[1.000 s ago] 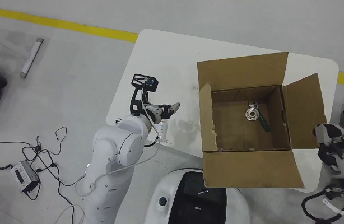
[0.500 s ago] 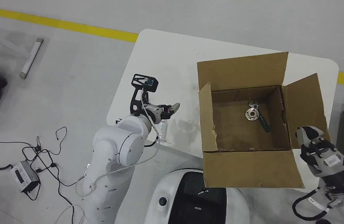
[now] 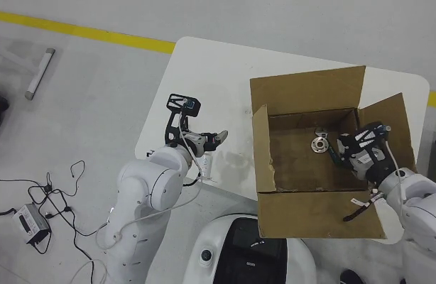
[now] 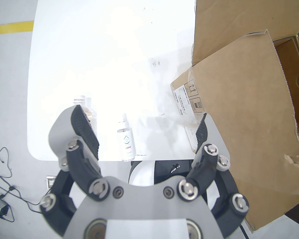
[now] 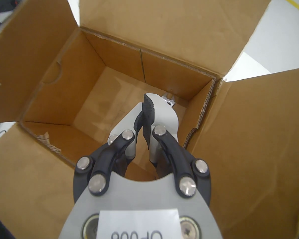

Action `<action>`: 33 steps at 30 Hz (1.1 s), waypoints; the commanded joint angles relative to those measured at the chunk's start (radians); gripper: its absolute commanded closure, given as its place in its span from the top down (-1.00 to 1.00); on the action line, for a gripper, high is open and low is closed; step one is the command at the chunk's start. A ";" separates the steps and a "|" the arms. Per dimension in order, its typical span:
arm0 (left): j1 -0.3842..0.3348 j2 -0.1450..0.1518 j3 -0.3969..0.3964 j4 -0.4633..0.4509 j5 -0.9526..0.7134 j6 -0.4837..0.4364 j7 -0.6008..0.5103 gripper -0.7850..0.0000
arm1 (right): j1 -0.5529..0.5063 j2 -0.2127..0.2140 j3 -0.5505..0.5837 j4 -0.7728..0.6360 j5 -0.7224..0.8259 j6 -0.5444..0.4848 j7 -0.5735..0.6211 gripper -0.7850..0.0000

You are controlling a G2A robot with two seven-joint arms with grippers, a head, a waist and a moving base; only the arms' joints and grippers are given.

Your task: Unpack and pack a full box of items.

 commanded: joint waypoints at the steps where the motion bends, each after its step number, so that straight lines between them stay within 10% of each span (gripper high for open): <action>1: 0.000 0.000 0.000 0.000 0.000 0.000 0.000 1.00 | 0.049 0.000 -0.047 0.044 -0.045 0.033 0.019 -1.00; 18: 0.000 0.000 0.000 0.000 0.000 0.000 0.000 1.00 | 0.064 0.003 -0.101 0.016 -0.142 -0.002 0.026 -1.00; 33: 0.000 0.000 0.000 0.000 0.000 0.000 0.000 1.00 | 0.415 -0.031 -0.468 0.333 -0.439 0.023 0.212 -1.00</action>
